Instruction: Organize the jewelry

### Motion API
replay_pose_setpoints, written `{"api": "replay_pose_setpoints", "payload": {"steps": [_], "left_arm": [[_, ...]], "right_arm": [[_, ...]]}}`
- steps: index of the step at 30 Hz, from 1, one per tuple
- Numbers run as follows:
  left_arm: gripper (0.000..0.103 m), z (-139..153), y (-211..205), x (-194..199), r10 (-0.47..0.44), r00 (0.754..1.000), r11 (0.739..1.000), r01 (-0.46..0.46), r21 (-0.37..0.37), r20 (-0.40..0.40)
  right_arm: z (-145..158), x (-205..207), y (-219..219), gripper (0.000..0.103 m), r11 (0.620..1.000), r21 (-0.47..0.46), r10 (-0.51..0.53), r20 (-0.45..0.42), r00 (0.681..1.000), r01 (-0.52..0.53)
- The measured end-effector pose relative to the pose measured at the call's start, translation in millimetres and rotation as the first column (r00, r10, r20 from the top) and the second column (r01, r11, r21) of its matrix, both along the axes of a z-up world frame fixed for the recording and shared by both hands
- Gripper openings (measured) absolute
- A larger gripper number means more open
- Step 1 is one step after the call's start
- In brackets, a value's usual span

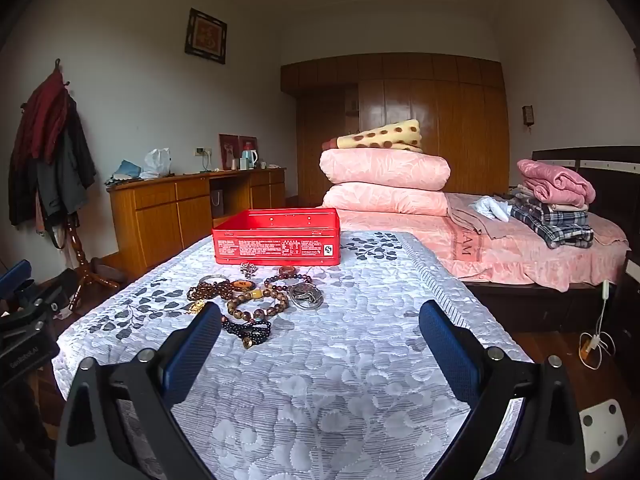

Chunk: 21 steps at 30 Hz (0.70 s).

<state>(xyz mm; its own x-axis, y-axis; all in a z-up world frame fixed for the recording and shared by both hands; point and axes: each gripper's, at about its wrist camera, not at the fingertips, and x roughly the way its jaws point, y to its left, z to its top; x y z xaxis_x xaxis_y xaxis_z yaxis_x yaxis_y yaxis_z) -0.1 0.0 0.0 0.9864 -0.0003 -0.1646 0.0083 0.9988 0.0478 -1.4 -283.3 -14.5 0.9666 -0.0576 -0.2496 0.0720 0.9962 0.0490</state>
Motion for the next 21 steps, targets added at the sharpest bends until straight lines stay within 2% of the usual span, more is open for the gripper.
{"api": "replay_pose_setpoints", "payload": {"steps": [21], "left_arm": [[0.098, 0.0, 0.0, 0.0, 0.001, 1.0, 1.0, -0.001, 0.001, 0.0]], "right_arm": [[1.6, 0.2, 0.8, 0.097, 1.0, -0.004, -0.001, -0.001, 1.0, 0.001]]}}
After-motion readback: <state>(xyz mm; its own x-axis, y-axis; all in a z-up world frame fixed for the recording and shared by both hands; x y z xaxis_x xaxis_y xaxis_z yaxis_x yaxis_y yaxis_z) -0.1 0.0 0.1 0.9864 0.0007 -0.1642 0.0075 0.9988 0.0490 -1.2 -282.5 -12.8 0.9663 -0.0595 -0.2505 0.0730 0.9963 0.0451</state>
